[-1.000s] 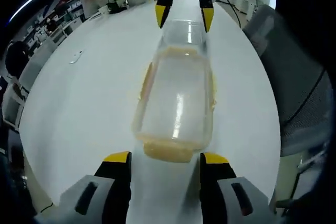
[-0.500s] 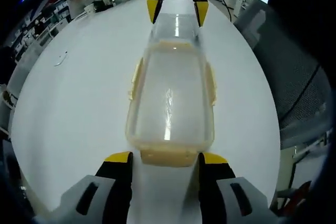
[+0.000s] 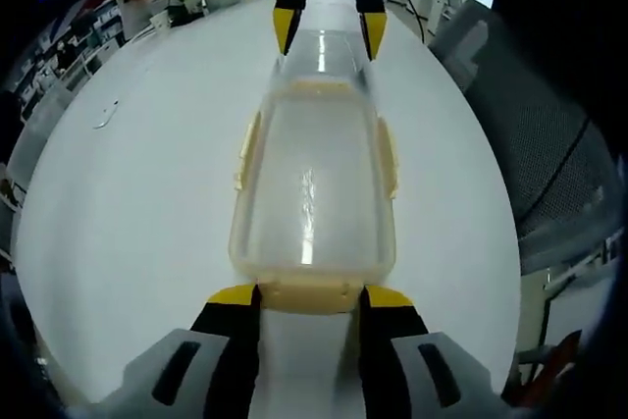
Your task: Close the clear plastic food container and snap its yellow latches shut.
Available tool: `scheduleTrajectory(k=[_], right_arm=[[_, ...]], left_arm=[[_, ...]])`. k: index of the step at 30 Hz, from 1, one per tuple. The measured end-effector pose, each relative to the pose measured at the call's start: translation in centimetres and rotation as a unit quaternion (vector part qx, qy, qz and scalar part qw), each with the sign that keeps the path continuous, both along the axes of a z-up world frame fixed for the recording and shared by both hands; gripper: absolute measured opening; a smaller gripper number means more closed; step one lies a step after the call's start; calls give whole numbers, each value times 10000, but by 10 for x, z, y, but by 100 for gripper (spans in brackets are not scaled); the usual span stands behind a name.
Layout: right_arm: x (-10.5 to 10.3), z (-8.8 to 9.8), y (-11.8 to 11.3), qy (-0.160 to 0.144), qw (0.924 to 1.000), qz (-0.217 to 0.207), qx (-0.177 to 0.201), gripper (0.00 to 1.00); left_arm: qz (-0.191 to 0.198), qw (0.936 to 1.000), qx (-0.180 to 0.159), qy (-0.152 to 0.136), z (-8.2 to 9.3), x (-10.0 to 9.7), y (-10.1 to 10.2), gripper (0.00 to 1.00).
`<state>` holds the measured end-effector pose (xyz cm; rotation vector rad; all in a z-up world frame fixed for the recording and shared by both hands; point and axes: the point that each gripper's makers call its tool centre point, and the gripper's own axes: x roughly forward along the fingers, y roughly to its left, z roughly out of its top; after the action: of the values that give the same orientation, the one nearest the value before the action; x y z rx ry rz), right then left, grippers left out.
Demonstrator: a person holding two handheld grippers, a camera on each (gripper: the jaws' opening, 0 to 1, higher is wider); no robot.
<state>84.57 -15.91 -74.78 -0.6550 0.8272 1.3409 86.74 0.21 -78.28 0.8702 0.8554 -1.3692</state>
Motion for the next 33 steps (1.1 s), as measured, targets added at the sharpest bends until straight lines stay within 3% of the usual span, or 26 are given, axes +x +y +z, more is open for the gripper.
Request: scheduleTrajectory(k=[13, 25, 33], right_arm=[[1, -9, 12, -39, 9997, 237, -71, 46], [1, -29, 17, -47, 9978, 407, -530, 45], [4, -34, 23, 17, 9976, 361, -595, 43]], left_arm=[[-63, 9999, 151, 14, 0, -6, 8, 32], [-9, 9999, 149, 20, 0, -11, 13, 32], [-27, 9999, 160, 21, -1, -12, 15, 32]])
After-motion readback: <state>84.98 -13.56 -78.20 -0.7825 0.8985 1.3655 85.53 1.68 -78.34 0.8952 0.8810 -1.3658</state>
